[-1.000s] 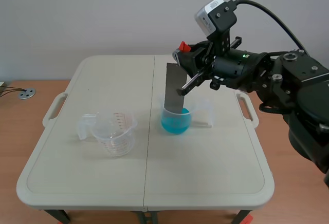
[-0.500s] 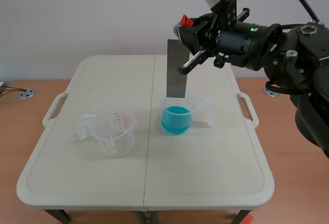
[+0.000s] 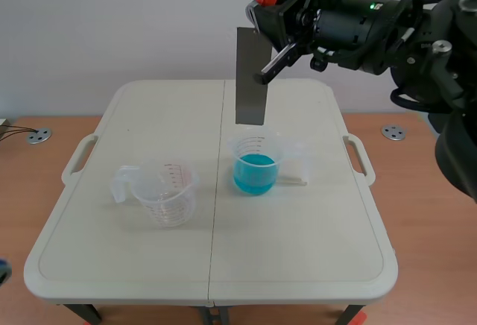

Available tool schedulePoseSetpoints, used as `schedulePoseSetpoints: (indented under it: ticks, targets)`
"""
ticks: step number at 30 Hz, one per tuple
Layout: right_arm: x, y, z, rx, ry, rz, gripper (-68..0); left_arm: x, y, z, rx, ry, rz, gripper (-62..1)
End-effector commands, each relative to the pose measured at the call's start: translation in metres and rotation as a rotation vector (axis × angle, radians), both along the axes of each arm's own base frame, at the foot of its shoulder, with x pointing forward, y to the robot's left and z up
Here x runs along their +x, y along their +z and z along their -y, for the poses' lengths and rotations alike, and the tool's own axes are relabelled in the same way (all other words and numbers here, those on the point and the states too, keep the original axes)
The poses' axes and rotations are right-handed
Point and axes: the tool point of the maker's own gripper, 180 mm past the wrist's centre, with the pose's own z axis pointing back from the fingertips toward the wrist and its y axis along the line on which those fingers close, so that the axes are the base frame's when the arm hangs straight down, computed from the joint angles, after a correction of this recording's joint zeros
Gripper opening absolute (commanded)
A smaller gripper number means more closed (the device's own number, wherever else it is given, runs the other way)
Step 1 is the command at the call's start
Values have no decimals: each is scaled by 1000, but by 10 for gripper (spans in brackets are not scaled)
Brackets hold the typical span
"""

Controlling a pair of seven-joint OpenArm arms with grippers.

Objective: Hold the metal plate by the orange handle, dip it into the blue solution, take it out and point at it, then put the plate back in the beaker on the left.
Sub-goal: 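Raise the plate and point at it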

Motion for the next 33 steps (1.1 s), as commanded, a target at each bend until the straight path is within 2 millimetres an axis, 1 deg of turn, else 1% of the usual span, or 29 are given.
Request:
schedulePoseSetpoints:
  ticks: [1, 6, 10, 13, 21, 26, 28, 33]
  targets:
    - [0, 18, 2, 19, 0, 46, -662, 18, 16, 7, -21, -25, 65, -593]
    - [-3, 28, 1, 27, 1, 59, -662, 60, 45, 19, -38, -87, 171, -593]
    - [-2, 35, 6, 58, -10, 54, -662, 84, 64, 40, -65, -152, 234, -593]
    - [-2, 37, 8, 72, -14, 44, -662, 98, 71, 59, -78, -193, 258, -593]
    - [-3, 36, 6, 84, 0, 24, -662, 134, 69, 113, -135, -244, 279, -593]
    - [-4, 35, 6, 91, 5, 14, -662, 147, 60, 148, -136, -314, 273, -593]
    - [-4, 35, 5, 91, 9, 11, -662, 152, 57, 158, -138, -329, 269, -593]
    - [-4, 35, 5, 94, 9, 10, -662, 164, 53, 173, -173, -336, 258, -593]
